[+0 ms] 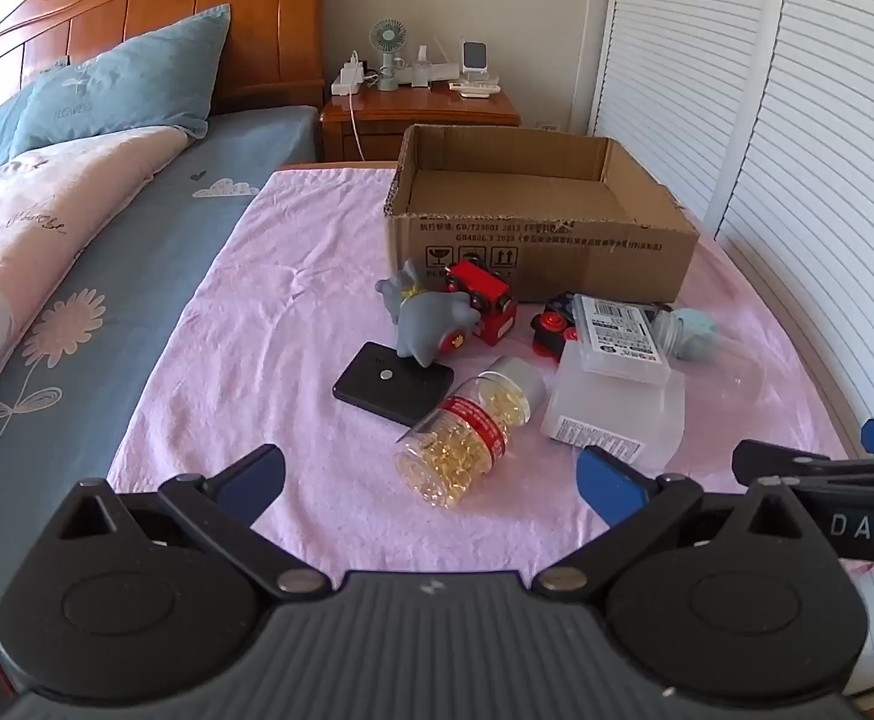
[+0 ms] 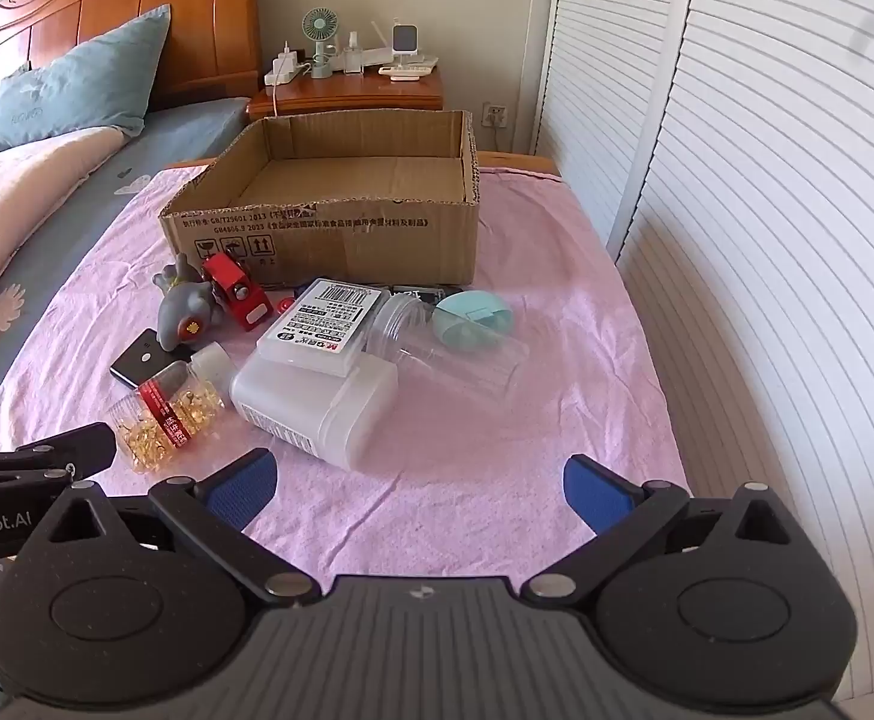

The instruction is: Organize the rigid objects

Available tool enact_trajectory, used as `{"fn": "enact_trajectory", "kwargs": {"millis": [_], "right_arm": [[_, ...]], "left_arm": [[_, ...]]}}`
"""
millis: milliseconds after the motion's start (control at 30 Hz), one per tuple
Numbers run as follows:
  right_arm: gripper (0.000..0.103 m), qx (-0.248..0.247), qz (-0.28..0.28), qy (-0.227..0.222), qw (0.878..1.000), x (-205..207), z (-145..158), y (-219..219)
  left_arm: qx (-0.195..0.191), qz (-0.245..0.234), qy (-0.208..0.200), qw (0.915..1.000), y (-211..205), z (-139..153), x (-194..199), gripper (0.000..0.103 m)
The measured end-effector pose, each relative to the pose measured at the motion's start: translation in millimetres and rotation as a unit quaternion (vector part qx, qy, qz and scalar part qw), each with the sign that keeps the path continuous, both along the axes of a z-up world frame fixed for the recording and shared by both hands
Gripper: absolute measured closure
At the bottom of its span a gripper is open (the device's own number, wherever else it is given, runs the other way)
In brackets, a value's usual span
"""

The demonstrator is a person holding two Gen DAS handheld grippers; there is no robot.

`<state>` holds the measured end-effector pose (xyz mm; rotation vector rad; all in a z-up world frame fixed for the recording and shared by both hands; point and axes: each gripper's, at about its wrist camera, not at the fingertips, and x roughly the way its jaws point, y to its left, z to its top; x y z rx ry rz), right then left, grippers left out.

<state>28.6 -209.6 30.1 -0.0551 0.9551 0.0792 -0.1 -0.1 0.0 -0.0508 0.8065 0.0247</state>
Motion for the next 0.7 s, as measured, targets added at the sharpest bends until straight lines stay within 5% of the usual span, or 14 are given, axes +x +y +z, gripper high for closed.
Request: {"fn": "enact_trajectory", "kwargs": {"millis": [700], "right_arm": [[0.000, 0.006, -0.005, -0.004, 1.000, 0.6, 1.1, -3.7]], "left_arm": [[0.010, -0.004, 0.001, 0.9999, -4.1, 1.0, 0.3, 0.001]]}}
